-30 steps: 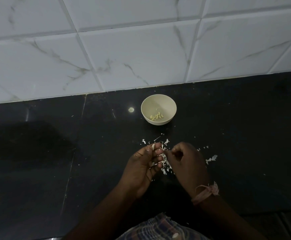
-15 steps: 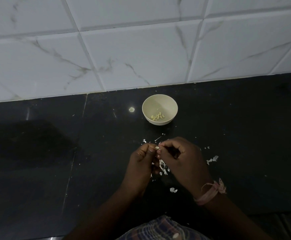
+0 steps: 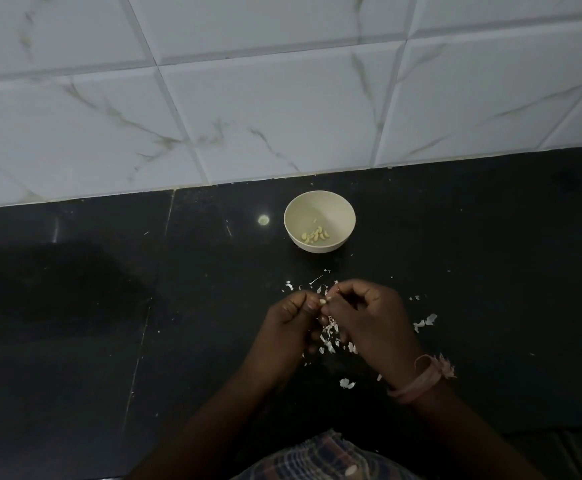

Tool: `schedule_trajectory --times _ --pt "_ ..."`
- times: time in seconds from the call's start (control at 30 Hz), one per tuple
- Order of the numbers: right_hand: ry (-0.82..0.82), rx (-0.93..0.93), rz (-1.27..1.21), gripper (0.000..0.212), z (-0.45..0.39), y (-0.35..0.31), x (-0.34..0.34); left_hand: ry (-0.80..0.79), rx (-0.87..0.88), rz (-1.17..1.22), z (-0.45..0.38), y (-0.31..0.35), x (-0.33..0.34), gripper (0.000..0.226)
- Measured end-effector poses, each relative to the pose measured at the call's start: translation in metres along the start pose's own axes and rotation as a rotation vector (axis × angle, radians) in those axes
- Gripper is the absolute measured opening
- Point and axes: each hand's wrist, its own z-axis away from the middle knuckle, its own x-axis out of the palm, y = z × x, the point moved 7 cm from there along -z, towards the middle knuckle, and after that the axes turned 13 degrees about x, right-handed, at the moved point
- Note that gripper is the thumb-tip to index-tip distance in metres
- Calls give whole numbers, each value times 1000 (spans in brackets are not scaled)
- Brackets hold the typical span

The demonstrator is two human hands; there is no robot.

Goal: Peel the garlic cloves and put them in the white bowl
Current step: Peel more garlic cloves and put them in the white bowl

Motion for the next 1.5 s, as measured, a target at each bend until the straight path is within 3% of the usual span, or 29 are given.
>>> schedule_trajectory --times 0.13,0.33,0.47,0.53,0.67,0.87,1.07,1.5 --pt "19 83 -125 10 -8 13 -6 6 -17 150 -3 -2 1 32" --pt "103 153 -103 32 -21 36 -10 66 4 107 -11 1 -9 22" --pt "168 159 142 45 -26 46 -9 125 28 101 -14 4 -13 17" --pt "180 150 304 40 -30 53 -9 145 39 101 -16 4 -16 15" --pt "186 127 487 7 -36 65 -8 136 68 40 -24 7 -18 18" --pt "171 138 495 17 -44 63 -6 112 -28 -134 -44 -1 -19 18" --pt "117 128 477 17 -49 60 1 216 -200 -48 -92 -17 -15 27" --pt "92 115 408 30 -43 65 4 330 -265 49 -127 -31 -14 13"
